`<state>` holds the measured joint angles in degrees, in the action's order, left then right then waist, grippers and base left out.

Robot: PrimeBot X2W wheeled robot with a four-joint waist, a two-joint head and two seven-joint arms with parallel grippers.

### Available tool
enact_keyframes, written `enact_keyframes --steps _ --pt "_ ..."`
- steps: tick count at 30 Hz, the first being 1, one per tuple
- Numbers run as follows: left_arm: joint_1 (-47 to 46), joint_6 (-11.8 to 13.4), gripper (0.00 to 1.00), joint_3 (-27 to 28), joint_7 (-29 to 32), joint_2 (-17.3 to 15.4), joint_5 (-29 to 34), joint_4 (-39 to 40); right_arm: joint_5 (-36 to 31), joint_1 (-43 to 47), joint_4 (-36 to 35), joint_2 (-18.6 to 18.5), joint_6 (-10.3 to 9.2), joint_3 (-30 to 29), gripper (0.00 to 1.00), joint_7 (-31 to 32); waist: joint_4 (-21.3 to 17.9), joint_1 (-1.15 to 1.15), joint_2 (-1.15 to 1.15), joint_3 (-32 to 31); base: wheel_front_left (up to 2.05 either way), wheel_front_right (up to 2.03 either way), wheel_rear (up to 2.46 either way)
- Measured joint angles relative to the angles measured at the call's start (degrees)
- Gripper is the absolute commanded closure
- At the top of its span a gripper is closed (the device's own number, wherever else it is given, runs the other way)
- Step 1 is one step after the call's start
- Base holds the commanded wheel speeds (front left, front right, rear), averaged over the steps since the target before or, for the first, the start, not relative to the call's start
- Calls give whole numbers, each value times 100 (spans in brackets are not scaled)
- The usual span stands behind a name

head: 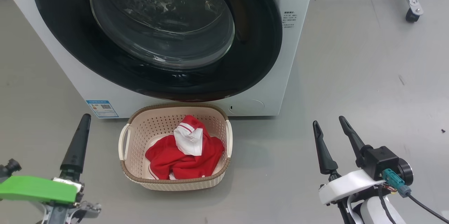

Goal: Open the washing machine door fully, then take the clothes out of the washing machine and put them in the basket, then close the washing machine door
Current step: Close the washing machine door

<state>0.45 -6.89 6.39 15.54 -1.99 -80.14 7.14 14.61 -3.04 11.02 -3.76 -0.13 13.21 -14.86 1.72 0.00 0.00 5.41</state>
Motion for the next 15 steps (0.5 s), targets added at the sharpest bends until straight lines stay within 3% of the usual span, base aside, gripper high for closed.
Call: enact_keyframes --steps 2,15 --pt "21 0 0 -65 -101 -11 224 74 -13 12 2 -2 0 -2 0 0 8 0 0 -31 0 0 0" --pt "204 -2 0 -678 -1555 -812 3374 514 -41 156 -40 -53 0 -94 0 0 34 0 0 -373 0 0 0"
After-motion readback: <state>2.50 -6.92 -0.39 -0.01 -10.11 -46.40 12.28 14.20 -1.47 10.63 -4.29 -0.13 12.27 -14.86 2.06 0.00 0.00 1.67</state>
